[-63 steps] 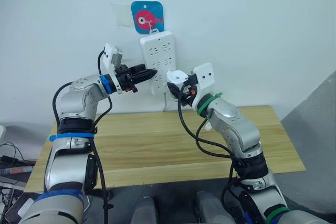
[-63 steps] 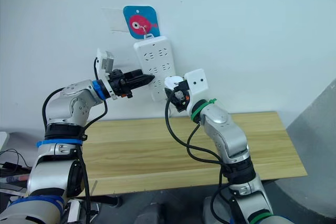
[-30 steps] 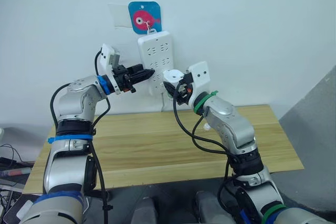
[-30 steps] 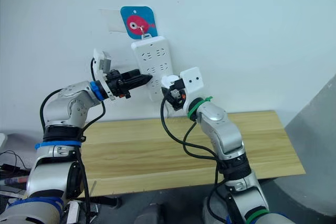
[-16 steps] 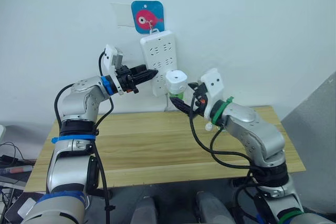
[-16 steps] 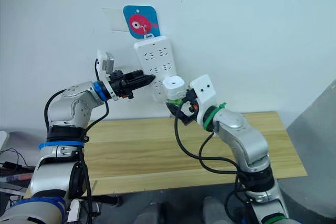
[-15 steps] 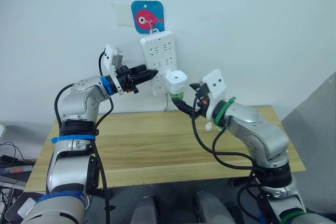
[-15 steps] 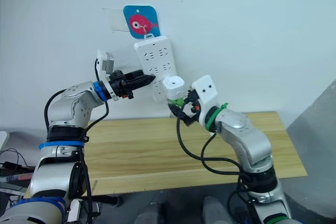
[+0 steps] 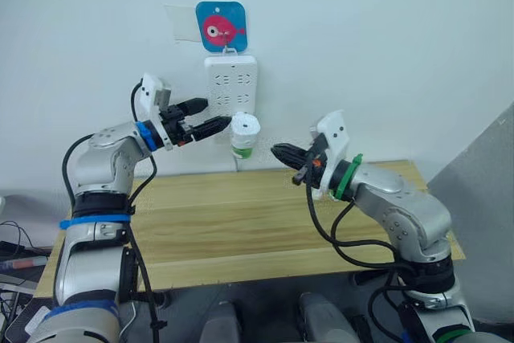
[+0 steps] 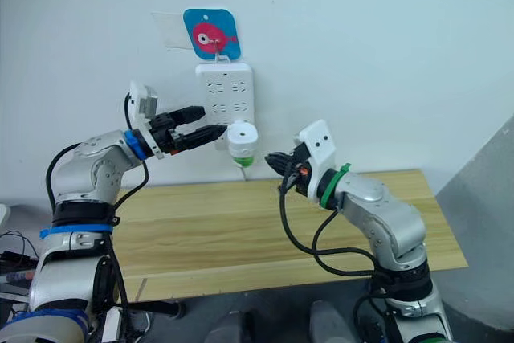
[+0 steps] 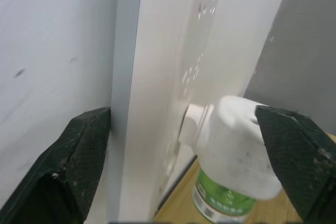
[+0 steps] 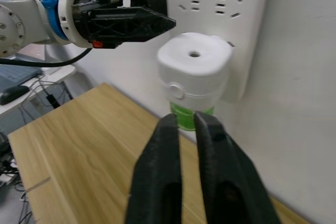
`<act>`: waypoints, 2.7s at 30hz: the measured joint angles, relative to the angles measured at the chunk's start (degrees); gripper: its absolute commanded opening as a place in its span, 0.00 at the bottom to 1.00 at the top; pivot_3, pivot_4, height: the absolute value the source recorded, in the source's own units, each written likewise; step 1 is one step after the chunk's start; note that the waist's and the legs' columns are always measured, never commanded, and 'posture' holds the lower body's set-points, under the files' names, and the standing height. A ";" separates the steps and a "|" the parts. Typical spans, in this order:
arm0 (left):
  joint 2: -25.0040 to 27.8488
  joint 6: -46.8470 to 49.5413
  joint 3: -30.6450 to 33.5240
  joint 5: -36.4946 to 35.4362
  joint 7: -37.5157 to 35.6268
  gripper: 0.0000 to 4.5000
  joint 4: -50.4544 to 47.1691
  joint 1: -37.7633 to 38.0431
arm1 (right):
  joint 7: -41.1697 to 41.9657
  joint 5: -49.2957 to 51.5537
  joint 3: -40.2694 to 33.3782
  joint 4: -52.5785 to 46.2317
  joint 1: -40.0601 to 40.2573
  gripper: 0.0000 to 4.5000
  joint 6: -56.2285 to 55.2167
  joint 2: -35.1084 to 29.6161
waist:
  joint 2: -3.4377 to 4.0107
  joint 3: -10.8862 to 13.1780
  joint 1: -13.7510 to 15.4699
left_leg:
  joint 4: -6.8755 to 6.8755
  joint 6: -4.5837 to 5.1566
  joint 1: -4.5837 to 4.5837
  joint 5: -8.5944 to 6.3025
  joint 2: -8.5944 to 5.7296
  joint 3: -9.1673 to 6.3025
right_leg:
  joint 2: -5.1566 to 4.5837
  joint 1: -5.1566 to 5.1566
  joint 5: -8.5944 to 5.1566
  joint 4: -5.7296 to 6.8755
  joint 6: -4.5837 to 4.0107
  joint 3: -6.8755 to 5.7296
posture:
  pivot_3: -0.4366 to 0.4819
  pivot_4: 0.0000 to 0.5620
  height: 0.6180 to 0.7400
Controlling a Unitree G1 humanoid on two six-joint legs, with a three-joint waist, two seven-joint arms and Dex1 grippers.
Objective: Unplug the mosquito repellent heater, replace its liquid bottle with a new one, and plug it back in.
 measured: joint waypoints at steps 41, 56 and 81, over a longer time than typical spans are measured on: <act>10.41 12.15 7.79 -11.55 6.02 1.00 -40.42 29.94 | -1.11 -10.48 6.36 21.66 -5.60 0.00 -17.52 8.58 | -0.49 0.65 4.30 | -0.21 -0.02 0.06 0.00 0.06 -0.21 | -0.09 0.01 -0.14 -0.14 -0.28 -0.22 | 0.52 0.24 1.00; 10.43 11.52 7.71 -11.53 5.65 1.00 -39.85 28.78 | -3.67 -10.72 5.29 22.05 -5.61 0.00 -17.41 10.76 | -0.50 0.65 4.24 | -0.20 -0.03 0.06 0.01 0.07 -0.18 | -0.09 0.01 -0.14 -0.13 -0.28 -0.23 | 0.52 0.24 1.00; 12.75 8.58 6.30 -8.46 5.61 1.00 -35.41 28.77 | 10.59 -4.63 4.33 9.36 -0.36 0.14 -10.56 -5.58 | -0.53 0.62 4.36 | -0.80 -0.16 0.06 0.12 0.06 -0.18 | -0.12 0.04 -0.12 -0.75 -0.33 -0.34 | 0.52 0.20 1.00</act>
